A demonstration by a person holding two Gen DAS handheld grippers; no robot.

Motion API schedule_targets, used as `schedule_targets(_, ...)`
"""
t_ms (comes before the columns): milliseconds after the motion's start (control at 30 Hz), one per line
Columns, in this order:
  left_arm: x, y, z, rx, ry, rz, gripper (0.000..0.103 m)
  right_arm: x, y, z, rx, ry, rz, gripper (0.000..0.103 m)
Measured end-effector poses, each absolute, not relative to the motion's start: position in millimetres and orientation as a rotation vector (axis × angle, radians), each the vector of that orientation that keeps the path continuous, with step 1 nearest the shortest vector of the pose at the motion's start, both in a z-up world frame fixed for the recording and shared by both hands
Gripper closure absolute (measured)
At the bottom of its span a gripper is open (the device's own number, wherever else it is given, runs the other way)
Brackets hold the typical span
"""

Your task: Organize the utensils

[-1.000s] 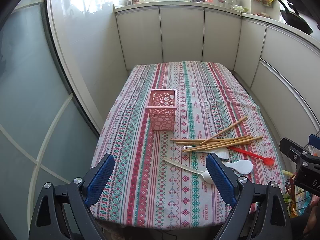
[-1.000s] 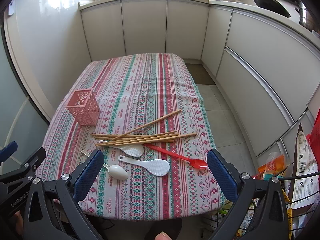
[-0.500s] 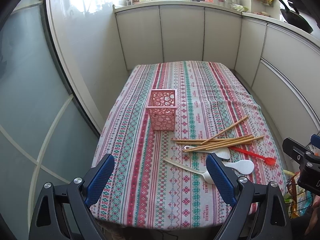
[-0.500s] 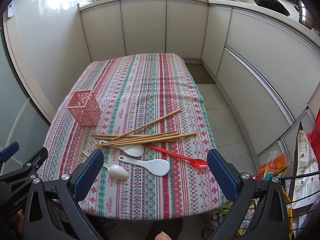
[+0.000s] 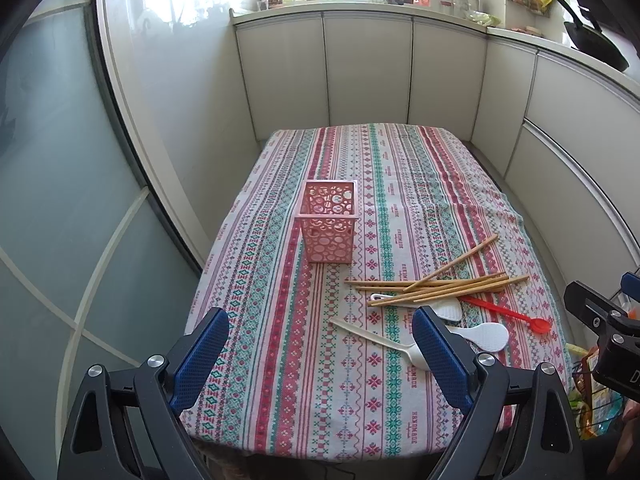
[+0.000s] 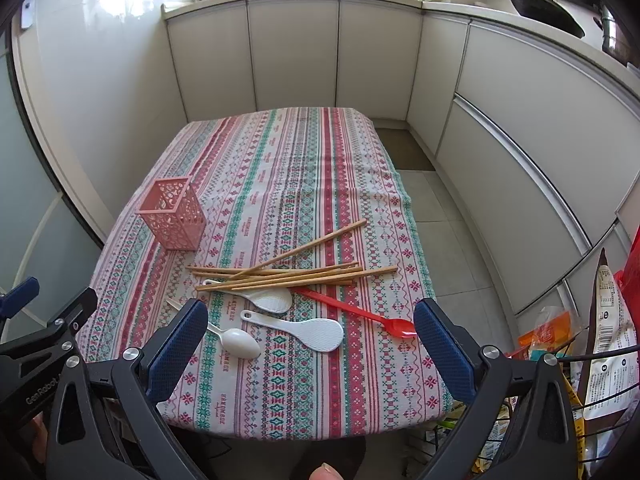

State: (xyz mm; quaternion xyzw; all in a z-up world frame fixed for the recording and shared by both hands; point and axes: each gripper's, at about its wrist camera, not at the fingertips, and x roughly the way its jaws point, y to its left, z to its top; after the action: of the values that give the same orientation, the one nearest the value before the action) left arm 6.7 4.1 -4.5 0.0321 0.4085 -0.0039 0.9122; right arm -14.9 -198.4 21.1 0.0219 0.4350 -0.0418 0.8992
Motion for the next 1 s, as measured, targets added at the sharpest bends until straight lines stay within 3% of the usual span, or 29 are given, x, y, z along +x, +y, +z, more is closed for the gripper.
schedule_targets(1000,3.7,7.7,-3.8,0.071,0.831,0.001,0.009,-14.7,-196.8,21.1,0.046,0.898,-0.087,0.0)
